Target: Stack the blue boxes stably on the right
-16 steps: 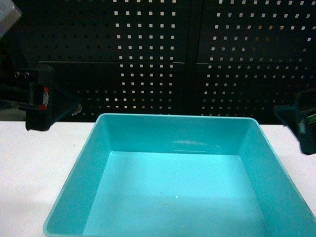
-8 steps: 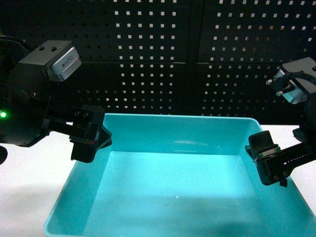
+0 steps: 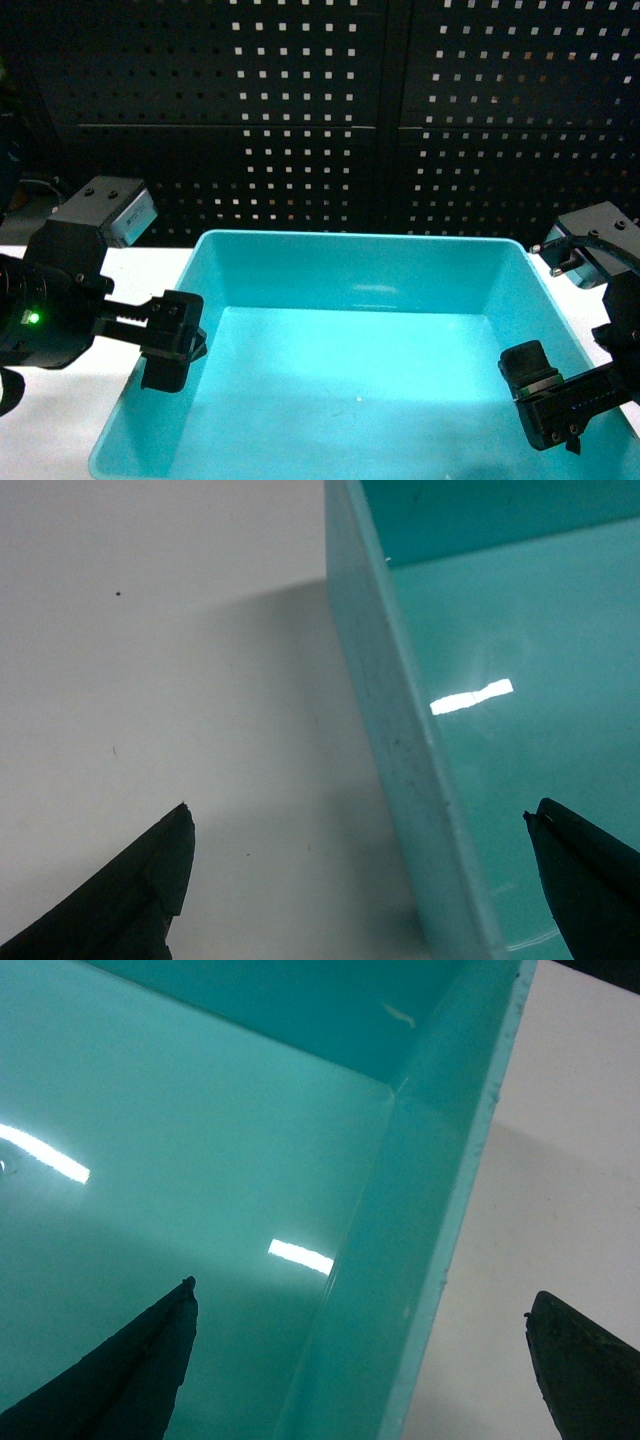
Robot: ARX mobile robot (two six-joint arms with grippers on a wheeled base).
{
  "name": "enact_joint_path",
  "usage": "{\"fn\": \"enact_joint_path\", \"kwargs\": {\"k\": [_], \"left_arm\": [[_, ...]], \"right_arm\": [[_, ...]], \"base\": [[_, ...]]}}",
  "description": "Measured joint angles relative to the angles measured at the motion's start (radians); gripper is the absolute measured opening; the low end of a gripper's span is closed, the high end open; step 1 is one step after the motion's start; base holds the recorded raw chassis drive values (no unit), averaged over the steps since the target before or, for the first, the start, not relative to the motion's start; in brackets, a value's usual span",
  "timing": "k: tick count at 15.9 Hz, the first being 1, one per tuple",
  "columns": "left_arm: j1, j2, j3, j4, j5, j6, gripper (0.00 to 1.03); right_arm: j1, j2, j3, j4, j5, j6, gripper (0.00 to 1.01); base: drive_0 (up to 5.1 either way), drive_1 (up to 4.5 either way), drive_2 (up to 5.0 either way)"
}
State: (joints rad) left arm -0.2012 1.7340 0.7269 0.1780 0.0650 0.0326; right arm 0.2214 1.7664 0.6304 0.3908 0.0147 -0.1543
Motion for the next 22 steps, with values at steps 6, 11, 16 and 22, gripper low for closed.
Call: {"fn": "enact_joint_path", "kwargs": {"k": [6, 11, 16, 22], "left_arm": [[-0.030, 0.033, -0.019, 0.028, -0.018, -0.044, 0.98], [-0.031, 0.041, -0.018, 0.024, -0.039, -0.079, 0.98], [-0.053, 0.051, -0.004, 0.007, -0.042, -0.140, 0.98], [-0.052, 0.071, -0.007, 0.011, -0.074, -0.187, 0.51]], "right_arm": [[-0.032, 0.039, -0.009, 0.006, -0.002, 0.016, 0.78], [-0.016, 0.041, -0.011, 0.008, 0.007, 0.039, 0.23], [-0.004, 0.045, -0.010, 0.029, -0.007, 0.165, 0.07], [0.001, 0.045, -0.020, 0.044, -0.003, 0.166, 0.07]], "base": [[0.0, 0.00, 0.0], [0.0, 0.00, 0.0], [0.0, 0.00, 0.0], [0.0, 0.00, 0.0]]}}
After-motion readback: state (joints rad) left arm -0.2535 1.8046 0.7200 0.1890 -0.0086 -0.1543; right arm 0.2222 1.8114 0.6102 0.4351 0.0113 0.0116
